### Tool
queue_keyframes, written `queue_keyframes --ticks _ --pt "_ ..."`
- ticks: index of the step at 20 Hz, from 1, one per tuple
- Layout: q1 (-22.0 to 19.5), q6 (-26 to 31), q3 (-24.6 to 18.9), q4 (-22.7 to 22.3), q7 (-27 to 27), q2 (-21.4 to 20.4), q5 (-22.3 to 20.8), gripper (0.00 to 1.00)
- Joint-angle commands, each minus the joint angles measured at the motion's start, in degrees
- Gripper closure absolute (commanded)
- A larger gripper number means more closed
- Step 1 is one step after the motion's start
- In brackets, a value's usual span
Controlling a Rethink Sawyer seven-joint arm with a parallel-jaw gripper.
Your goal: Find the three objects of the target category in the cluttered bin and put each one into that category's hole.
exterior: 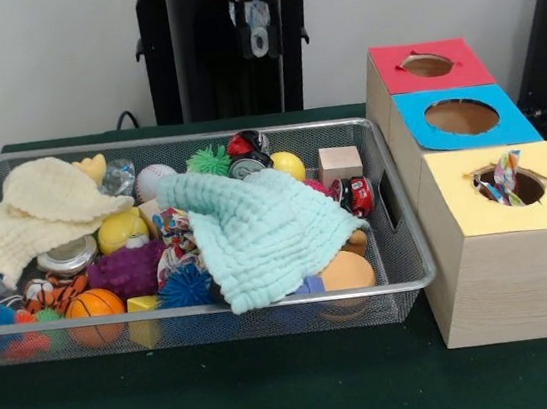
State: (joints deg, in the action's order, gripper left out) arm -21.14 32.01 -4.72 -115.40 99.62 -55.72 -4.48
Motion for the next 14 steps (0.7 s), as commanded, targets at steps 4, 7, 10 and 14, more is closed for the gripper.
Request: queue_keyframes --ticks 4,7,10,14 --pt "8.0 -2.0 -0.7 10.2 9.8 10.0 -0.8 1.0" --pt "10.2 -0.1 -0.3 12.8 10.6 11.3 0.5 1.0" --pt "12.8 -0.5 1.0 13.4 13.4 12.0 2.2 1.0" --pt "14.5 -2.0 1.7 12.0 15.0 11.9 4.3 1.0"
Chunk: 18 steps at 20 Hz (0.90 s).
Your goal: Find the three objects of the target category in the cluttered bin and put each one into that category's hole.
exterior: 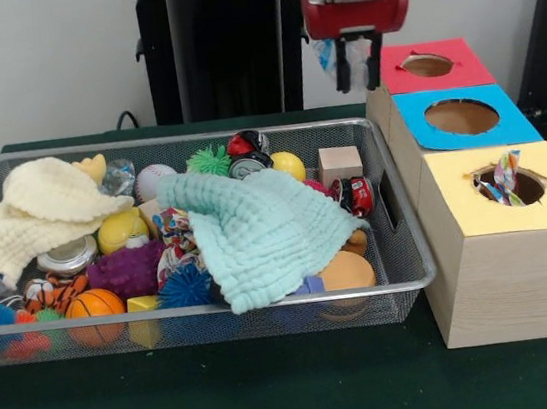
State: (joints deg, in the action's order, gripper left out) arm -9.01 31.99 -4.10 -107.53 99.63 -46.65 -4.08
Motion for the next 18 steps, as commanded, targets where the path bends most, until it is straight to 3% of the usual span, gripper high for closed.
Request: queue_keyframes --ticks 1,18 --pt "2.4 -2.0 1.2 3.6 15.0 2.6 4.4 1.0" --pt "8.5 -1.0 5.1 0.8 17.7 0.9 11.3 1.0"
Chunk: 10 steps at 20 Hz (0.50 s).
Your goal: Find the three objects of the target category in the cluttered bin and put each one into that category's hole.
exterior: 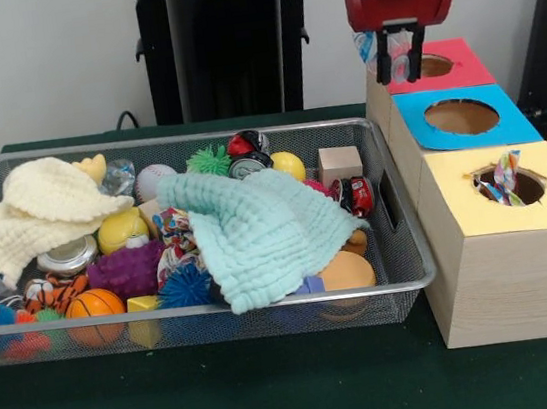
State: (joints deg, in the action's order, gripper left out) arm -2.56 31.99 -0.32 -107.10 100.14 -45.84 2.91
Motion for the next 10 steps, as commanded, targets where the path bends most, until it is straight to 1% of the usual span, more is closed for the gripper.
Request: queue_keyframes --ticks 1,5,10 --pt "2.9 -1.4 1.8 0.5 17.8 0.5 4.7 1.0" --pt "6.2 -2.8 3.4 1.2 20.1 2.3 6.8 1.0" --pt "9.1 -3.4 5.1 2.6 21.6 4.3 8.7 1.0"
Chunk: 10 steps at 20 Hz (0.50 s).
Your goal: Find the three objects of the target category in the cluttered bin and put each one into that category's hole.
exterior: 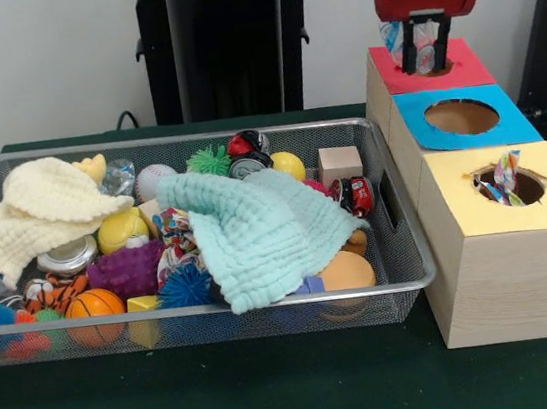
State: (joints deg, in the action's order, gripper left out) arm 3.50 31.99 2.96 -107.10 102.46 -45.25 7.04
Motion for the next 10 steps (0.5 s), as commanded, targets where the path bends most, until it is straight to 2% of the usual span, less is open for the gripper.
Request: queue_keyframes --ticks 1,10 --pt "3.7 -3.2 2.3 3.0 19.8 4.0 4.9 1.0" --pt "4.2 -6.3 2.2 5.0 19.8 7.7 6.2 1.0"
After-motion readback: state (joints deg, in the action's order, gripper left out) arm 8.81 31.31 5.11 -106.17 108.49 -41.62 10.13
